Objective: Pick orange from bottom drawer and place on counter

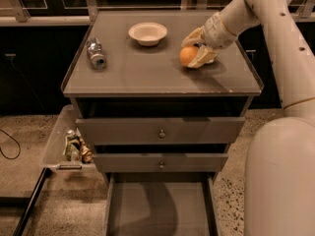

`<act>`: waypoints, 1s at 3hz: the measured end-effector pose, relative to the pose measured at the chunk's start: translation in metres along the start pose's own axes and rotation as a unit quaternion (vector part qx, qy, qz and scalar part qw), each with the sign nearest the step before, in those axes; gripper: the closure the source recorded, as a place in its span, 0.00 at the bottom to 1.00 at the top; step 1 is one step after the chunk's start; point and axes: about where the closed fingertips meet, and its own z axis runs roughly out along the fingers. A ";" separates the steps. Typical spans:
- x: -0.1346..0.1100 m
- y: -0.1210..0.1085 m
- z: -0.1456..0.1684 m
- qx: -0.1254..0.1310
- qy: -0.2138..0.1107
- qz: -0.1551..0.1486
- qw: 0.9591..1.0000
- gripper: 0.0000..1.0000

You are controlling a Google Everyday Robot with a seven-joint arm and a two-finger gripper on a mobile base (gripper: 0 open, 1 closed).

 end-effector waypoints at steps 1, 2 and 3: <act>0.002 0.000 0.001 -0.001 0.001 0.001 1.000 0.82; 0.002 0.000 0.001 -0.001 0.001 0.001 1.000 0.57; 0.002 0.000 0.001 -0.001 0.001 0.001 1.000 0.34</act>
Offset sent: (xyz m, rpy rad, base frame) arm 0.0005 -0.0011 -0.0015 -0.0017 0.0025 -0.0024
